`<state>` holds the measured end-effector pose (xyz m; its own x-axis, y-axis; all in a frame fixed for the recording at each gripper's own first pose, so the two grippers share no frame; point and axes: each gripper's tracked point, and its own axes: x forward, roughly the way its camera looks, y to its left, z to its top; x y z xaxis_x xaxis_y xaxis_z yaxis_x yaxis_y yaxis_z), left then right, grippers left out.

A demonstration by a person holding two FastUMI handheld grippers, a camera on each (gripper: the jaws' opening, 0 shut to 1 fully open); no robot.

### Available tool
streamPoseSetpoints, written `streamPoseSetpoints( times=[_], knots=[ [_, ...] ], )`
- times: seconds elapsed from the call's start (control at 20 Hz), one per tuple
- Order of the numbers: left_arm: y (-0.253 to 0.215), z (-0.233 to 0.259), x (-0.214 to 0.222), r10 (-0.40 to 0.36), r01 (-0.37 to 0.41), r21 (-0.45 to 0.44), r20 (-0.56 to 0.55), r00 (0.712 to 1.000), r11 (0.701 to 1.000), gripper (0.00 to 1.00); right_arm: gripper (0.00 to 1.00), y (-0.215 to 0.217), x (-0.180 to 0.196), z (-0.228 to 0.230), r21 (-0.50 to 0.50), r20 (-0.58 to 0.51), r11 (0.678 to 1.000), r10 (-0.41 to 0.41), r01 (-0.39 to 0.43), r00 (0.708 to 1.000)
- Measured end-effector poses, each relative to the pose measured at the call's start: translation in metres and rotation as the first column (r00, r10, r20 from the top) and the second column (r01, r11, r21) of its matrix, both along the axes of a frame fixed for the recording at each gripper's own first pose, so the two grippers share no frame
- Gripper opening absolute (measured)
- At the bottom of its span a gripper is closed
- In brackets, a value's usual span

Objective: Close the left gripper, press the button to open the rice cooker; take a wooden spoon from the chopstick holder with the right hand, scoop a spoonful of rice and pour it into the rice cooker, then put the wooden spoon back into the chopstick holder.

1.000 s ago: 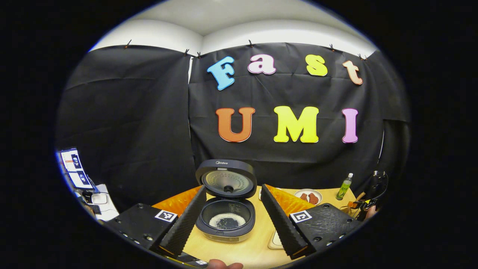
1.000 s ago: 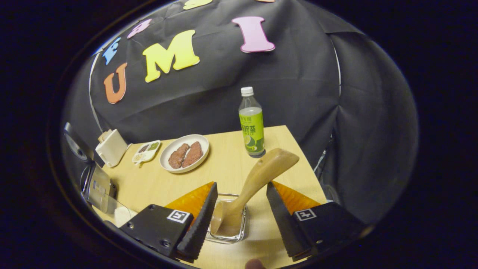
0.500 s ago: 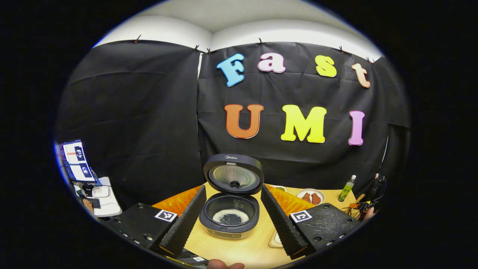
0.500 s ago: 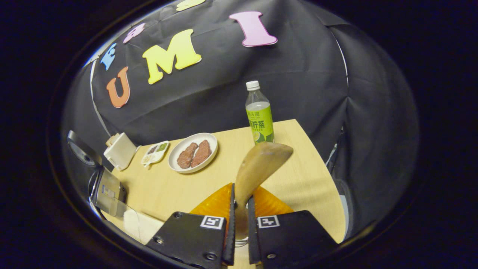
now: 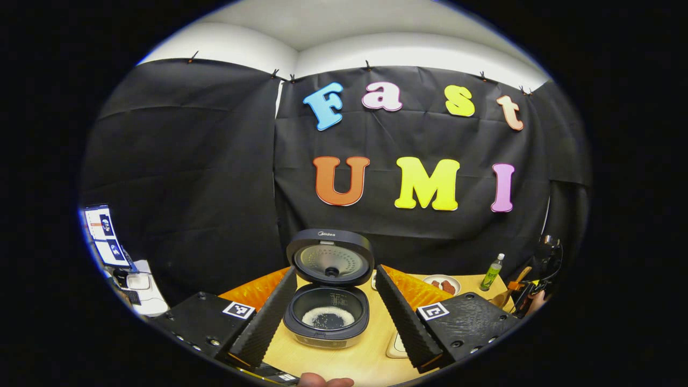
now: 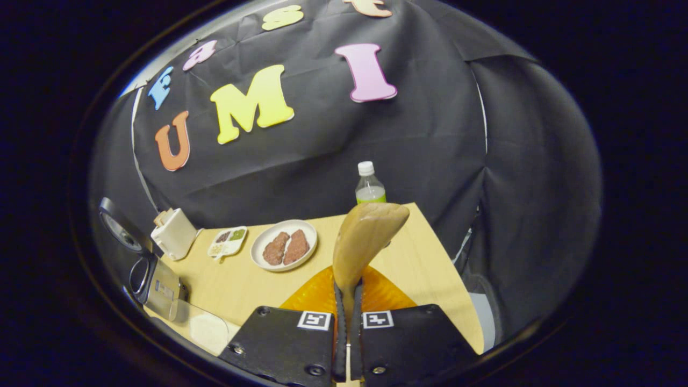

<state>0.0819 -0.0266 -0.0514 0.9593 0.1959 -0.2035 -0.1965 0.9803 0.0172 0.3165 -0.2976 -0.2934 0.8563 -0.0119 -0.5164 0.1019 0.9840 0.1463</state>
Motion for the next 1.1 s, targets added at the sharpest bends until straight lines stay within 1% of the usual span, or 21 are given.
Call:
streamPoseSetpoints(
  times=[0.15, 0.3, 0.35, 0.4, 0.55, 0.65, 0.75, 0.9, 1.0, 1.1],
  knots=[
    [0.009, -0.001, 0.005, -0.052, 0.052, 0.010, 0.017, 0.998, 0.999, 0.94, 0.08, 0.029, -0.017, 0.037, -0.006, 0.032, 1.000, -0.009, 0.009, 0.999],
    [0.029, -0.006, 0.005, -0.095, 0.094, 0.026, 0.017, 0.995, 0.995, 0.94, 0.08, 0.078, -0.042, 0.065, -0.002, 0.054, 1.000, -0.005, 0.005, 0.999],
    [0.036, -0.007, 0.005, -0.106, 0.106, 0.027, 0.019, 0.994, 0.994, 0.94, 0.10, 0.096, -0.051, 0.071, -0.003, 0.054, 1.000, 0.001, -0.001, 0.999],
    [0.044, -0.007, 0.005, -0.116, 0.115, 0.026, 0.022, 0.993, 0.993, 0.94, 0.08, 0.115, -0.060, 0.075, -0.007, 0.059, 1.000, 0.008, -0.008, 0.998],
    [0.072, -0.013, 0.002, -0.144, 0.144, 0.013, 0.011, 0.990, 0.990, 0.94, 0.08, 0.171, -0.082, 0.079, -0.040, 0.064, 0.999, 0.039, -0.037, 0.997],
    [0.093, -0.016, -0.002, -0.148, 0.148, 0.017, 0.006, 0.989, 0.989, 0.94, 0.08, 0.203, -0.094, 0.068, -0.066, 0.053, 0.996, 0.060, -0.057, 0.997],
    [0.108, -0.022, -0.006, -0.149, 0.149, -0.003, -0.009, 0.989, 0.989, 0.95, 0.08, 0.226, -0.101, 0.047, -0.139, 0.033, 0.986, 0.093, -0.087, 0.995],
    [0.114, -0.031, -0.014, -0.177, 0.175, -0.046, -0.039, 0.983, 0.984, 0.95, 0.08, 0.251, -0.109, 0.002, -0.261, -0.019, 0.955, 0.140, -0.140, 0.990],
    [0.121, -0.034, -0.018, -0.187, 0.185, -0.045, -0.051, 0.981, 0.982, 0.95, 0.08, 0.259, -0.112, -0.025, -0.328, -0.050, 0.930, 0.156, -0.163, 0.987],
    [0.130, -0.040, -0.023, -0.183, 0.181, -0.034, -0.070, 0.981, 0.983, 0.95, 0.08, 0.263, -0.112, -0.044, -0.388, -0.064, 0.907, 0.152, -0.165, 0.986]
  ],
)
